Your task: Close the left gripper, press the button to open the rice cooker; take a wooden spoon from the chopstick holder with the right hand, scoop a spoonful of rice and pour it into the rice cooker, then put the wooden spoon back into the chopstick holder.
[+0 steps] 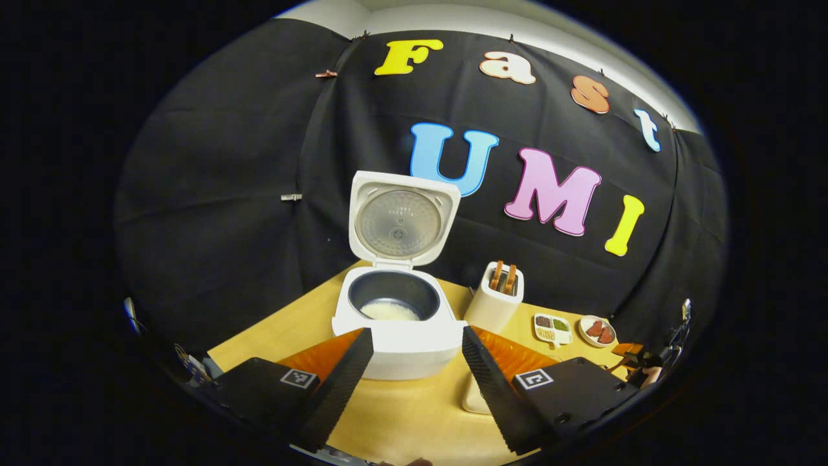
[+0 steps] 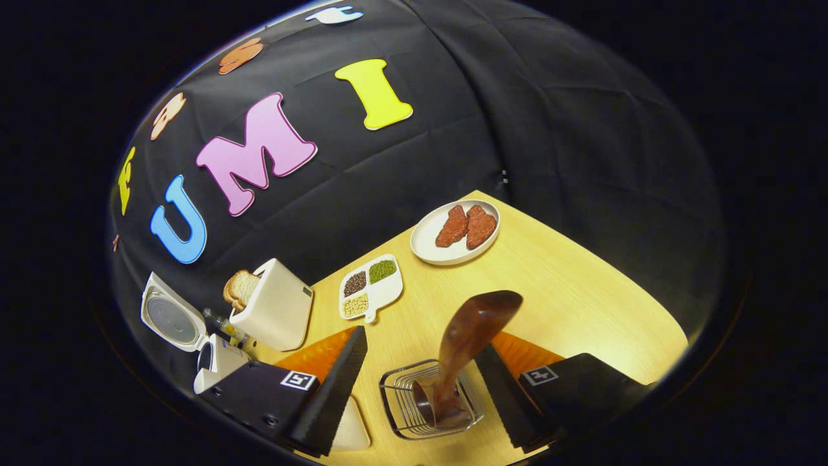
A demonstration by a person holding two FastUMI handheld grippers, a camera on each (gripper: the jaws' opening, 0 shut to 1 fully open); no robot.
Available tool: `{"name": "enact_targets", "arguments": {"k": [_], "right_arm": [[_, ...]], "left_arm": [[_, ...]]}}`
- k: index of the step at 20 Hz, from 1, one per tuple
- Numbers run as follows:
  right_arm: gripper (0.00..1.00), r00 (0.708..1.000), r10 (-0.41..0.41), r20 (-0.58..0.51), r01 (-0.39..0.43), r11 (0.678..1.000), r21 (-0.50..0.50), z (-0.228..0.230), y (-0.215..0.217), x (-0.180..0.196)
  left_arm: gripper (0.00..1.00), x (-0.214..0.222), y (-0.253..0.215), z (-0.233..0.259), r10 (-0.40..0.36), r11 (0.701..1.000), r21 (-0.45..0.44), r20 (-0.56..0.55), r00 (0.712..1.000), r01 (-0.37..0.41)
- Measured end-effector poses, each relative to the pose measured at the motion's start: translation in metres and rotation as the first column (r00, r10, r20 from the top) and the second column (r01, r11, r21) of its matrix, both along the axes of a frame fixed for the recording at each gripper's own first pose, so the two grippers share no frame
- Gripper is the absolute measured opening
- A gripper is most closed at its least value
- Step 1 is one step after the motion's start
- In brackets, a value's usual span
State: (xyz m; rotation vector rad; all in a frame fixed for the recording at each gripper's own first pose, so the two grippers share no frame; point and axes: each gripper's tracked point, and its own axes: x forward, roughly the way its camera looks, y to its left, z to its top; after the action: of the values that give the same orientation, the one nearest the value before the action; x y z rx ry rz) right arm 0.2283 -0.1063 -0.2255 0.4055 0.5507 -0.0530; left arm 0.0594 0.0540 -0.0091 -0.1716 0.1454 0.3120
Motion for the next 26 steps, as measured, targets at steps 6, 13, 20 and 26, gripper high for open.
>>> {"name": "enact_targets", "arguments": {"k": [6, 13, 20, 26], "right_arm": [[0.98, 0.992, 0.018, 0.126, 0.009, 0.976, -0.216, 0.051, -0.029, -0.063], [0.98, 0.978, 0.047, 0.204, 0.020, 0.949, -0.315, 0.094, -0.024, -0.121], [0.98, 0.969, 0.029, 0.245, 0.049, 0.952, -0.303, 0.119, -0.002, -0.144], [0.99, 0.959, 0.016, 0.282, 0.083, 0.939, -0.335, 0.139, 0.005, -0.160]], "left_arm": [[0.95, 0.045, 0.037, 0.063, -0.018, 0.997, 0.083, 0.087, 0.996, 0.010], [0.95, 0.108, 0.079, 0.140, -0.002, 0.978, 0.207, 0.131, 0.991, -0.026], [0.95, 0.184, 0.103, 0.203, -0.058, 0.973, 0.231, 0.124, 0.991, 0.028], [0.96, 0.252, 0.125, 0.209, -0.094, 0.986, 0.147, 0.099, 0.991, 0.079]]}}
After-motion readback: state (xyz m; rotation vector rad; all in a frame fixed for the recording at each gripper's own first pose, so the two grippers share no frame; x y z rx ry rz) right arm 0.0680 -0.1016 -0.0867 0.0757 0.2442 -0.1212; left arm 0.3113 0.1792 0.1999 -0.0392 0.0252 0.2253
